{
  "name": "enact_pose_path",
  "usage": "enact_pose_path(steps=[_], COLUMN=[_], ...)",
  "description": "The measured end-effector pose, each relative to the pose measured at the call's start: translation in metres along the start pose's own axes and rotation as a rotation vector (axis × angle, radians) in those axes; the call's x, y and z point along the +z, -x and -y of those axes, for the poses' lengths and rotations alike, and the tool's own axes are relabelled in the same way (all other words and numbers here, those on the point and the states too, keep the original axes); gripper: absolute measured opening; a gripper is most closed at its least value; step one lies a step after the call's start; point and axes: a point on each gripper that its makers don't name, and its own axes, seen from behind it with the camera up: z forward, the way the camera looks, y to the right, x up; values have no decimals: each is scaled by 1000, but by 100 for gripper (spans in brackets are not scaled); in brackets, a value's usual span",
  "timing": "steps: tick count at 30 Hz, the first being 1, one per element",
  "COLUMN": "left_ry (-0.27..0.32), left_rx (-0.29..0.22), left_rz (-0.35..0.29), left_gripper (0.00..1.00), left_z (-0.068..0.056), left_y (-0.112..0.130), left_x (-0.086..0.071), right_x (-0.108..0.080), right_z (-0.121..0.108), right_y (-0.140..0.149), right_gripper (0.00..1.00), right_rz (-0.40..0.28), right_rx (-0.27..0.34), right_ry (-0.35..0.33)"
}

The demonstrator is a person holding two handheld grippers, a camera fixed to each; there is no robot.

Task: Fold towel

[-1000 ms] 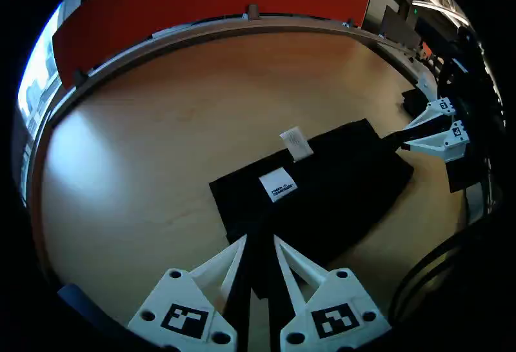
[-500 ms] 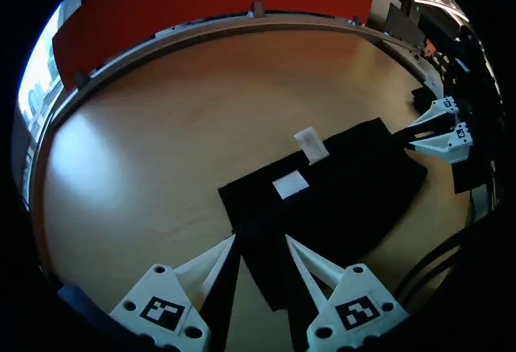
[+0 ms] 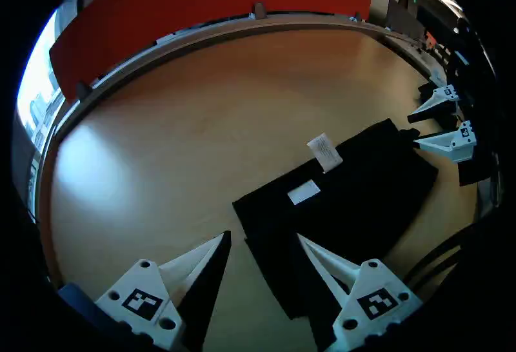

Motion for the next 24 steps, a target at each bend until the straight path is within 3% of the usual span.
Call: enact_pose_path(steps=[5,9,15,24], left_ry=[-16,-25,-38,-49], left_rx=[8,9,9,11], left_rz=[-4,-14,-32,-40], left_gripper=[73,73,91,92], left_z=[7,12,18,21], left_y=[-4,-9,-14,-14], left_x=[2,2,-3,-10], right_x=[3,3,2,0], right_z=[-4,-7,-13,-18], right_y=[-5,-10,-12,-13], right_gripper=[67,70,79,82], right_rz=[-4,-11,-17,-23], right_rx=[10,15,5,11], right_ry=[11,17,36,55])
